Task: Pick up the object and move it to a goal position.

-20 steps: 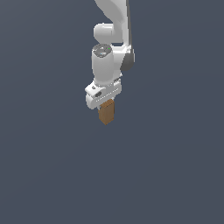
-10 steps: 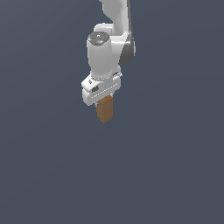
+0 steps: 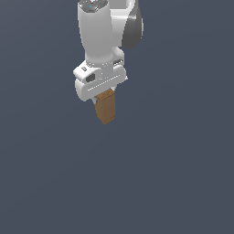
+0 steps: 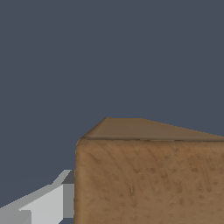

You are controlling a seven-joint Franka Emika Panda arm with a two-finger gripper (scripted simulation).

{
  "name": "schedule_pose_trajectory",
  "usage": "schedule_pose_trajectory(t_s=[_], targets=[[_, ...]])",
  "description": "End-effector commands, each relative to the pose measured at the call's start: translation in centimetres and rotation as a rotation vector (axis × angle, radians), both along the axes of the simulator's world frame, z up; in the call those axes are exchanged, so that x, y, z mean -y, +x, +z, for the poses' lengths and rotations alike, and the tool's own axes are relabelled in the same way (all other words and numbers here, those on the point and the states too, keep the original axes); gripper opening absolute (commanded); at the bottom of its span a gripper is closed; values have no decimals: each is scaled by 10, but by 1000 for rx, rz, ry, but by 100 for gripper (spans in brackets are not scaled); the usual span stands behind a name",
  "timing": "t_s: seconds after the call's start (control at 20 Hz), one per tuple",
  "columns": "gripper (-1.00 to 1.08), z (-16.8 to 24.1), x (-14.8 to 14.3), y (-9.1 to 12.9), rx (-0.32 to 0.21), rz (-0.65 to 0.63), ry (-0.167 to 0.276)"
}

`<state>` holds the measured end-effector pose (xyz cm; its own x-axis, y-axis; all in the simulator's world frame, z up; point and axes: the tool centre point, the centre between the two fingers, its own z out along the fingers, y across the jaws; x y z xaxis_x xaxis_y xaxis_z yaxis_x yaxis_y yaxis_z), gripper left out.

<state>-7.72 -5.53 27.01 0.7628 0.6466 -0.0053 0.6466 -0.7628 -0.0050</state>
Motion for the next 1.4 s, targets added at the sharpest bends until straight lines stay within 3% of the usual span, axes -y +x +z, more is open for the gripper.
schedule_pose_trajectory(t_s=[0.0, 0.65, 1.35], targets=[[-100, 28, 4, 10, 8, 0, -1], [-100, 129, 20, 47, 8, 0, -1], [-100, 206, 33, 78, 8, 1, -1]])
